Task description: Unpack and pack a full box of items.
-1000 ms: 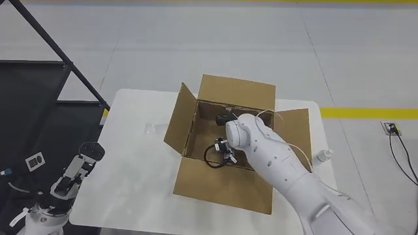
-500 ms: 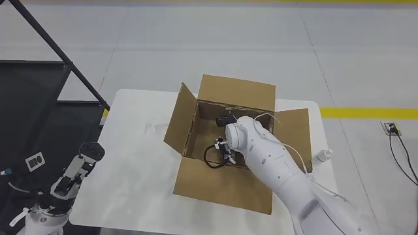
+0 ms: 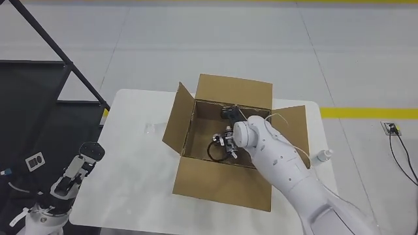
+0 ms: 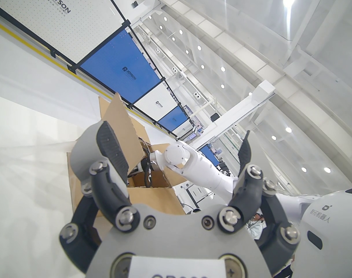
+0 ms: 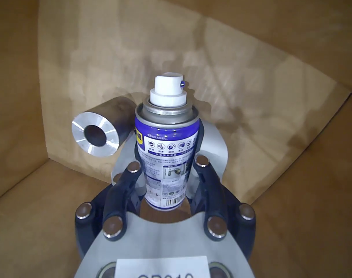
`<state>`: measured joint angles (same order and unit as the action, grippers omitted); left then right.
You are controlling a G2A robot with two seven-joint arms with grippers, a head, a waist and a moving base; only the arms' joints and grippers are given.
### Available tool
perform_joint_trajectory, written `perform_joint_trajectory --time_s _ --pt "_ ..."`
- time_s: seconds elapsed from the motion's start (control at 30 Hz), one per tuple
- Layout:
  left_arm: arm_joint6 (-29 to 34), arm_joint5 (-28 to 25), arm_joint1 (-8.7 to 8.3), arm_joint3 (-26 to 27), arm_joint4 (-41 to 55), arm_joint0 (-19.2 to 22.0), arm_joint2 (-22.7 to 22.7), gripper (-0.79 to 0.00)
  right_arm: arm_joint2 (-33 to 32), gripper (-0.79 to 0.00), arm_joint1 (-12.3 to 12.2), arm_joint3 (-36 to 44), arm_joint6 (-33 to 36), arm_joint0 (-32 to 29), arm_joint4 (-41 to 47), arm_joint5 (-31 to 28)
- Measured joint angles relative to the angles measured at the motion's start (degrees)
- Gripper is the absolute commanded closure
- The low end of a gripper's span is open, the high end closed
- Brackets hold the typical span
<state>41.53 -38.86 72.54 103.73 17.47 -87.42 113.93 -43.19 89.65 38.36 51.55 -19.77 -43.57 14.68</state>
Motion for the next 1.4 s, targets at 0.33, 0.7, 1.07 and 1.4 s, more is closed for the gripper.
perform_joint_trajectory --time_s 0.33,0.7,1.07,1.4 --pt "0.0 0.0 0.0 0.0 0.0 0.0 0.0 -0.785 -13.92 0.0 -9.06 40.32 -0.16 -23.29 -15.41 4.85" --pt "0.0 0.0 0.0 0.0 0.0 0.0 0.0 -0.785 -24.87 0.0 -11.07 65.65 -38.65 -50.8 -12.61 0.11" --pt "0.0 0.0 0.0 0.0 0.0 0.0 0.0 -0.785 -25.43 0.0 -11.05 65.77 -42.34 -52.24 -11.19 -0.32" --pt "0.0 0.0 0.0 0.0 0.0 0.0 0.0 -0.785 -25.55 0.0 -11.04 66.01 -43.12 -52.42 -10.99 -1.15"
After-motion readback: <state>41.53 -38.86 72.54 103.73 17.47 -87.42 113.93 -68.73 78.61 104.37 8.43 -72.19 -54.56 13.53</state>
